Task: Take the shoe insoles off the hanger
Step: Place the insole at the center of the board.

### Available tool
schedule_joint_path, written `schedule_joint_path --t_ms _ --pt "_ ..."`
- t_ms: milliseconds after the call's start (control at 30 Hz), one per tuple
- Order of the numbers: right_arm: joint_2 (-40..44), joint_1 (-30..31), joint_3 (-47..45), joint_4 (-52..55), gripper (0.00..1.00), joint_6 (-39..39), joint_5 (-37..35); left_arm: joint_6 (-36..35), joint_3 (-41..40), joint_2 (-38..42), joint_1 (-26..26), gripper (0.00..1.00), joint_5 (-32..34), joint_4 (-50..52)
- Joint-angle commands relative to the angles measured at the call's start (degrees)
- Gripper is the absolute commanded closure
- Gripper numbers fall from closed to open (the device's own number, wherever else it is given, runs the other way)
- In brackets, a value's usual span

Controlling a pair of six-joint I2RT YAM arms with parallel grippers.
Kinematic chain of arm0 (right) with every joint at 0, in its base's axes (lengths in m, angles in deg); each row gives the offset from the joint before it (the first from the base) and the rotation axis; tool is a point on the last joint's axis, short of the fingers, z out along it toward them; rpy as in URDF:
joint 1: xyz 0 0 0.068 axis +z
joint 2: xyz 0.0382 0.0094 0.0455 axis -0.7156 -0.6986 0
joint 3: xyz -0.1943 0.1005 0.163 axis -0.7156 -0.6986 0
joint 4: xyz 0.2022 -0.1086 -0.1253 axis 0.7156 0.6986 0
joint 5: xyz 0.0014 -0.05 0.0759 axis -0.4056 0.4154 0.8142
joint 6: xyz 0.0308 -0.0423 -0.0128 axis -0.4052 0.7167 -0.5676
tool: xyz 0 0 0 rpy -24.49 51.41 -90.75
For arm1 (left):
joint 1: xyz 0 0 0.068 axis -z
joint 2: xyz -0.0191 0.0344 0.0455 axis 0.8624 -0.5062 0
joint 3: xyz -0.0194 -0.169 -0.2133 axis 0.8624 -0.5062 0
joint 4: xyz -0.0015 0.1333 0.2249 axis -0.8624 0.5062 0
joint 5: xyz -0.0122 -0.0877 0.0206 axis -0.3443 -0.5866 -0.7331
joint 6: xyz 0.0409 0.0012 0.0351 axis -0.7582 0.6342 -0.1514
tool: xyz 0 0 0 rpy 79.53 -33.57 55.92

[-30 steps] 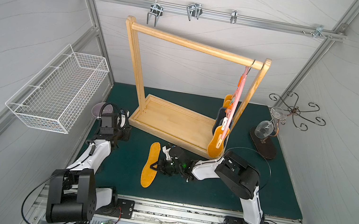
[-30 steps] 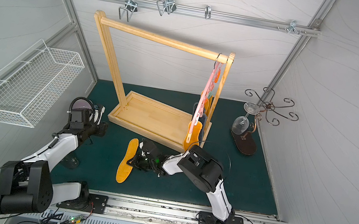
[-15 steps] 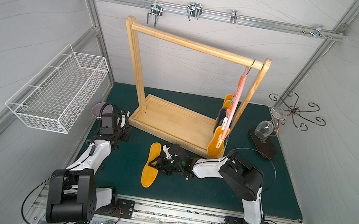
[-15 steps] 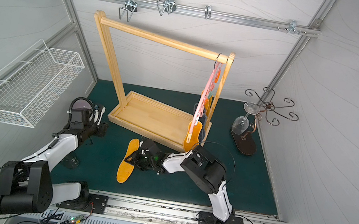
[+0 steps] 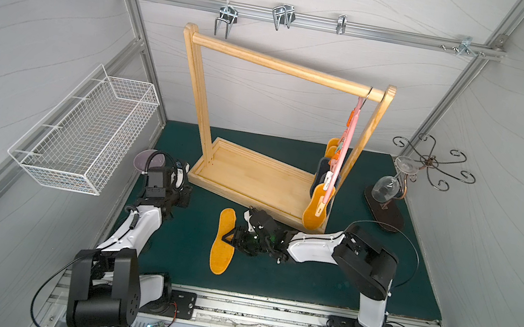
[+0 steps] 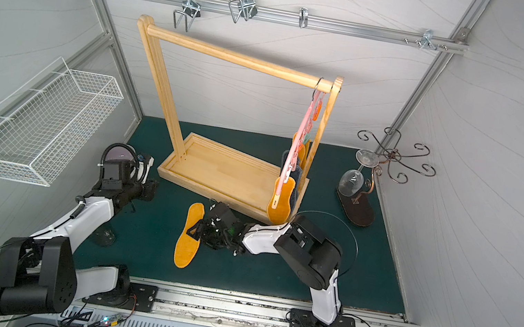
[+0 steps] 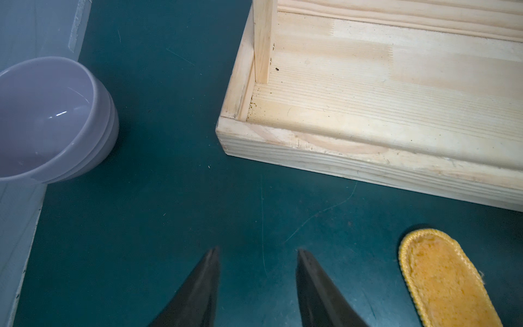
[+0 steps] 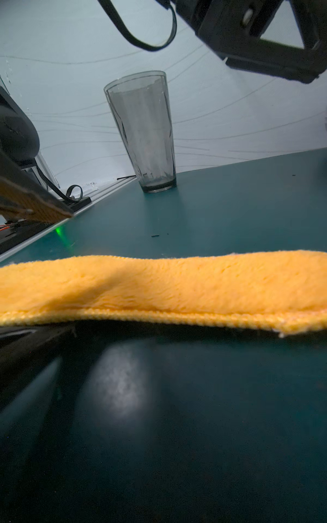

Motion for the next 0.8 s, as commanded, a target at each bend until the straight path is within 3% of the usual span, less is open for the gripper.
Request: schedule_joint_path --t_ms 0,167,367,600,700,767 --pt "2.57 0.50 -0.50 2.24 0.41 1.32 -1.06 -0.52 -0.01 1.20 -0.47 0.50 -1.03 -2.04" --pt "6.08 0.26 -3.18 4.27 0.41 2.39 -4.74 -0.52 0.06 1.19 -0.47 0.50 -1.08 -1.95" --pt "11.56 -0.68 -6.12 9.25 0.39 10.48 -10.15 -0.61 0.19 1.10 -0.49 0.50 -1.25 -1.61" --pt "19.04 0.40 -18.59 -8.39 0.39 22.21 -12.61 -0.77 0.55 0.76 -0.55 0.50 -1.55 -1.19" --pt "22.34 0.93 -24.28 -17.70 0.39 32.50 -13.71 -0.70 0.29 1.01 -0.56 0.49 -1.49 -1.38" --pt "24.53 0.96 -26.12 -18.10 0.39 38.74 -13.62 -0.70 0.39 0.88 -0.58 0.49 -1.56 -1.42"
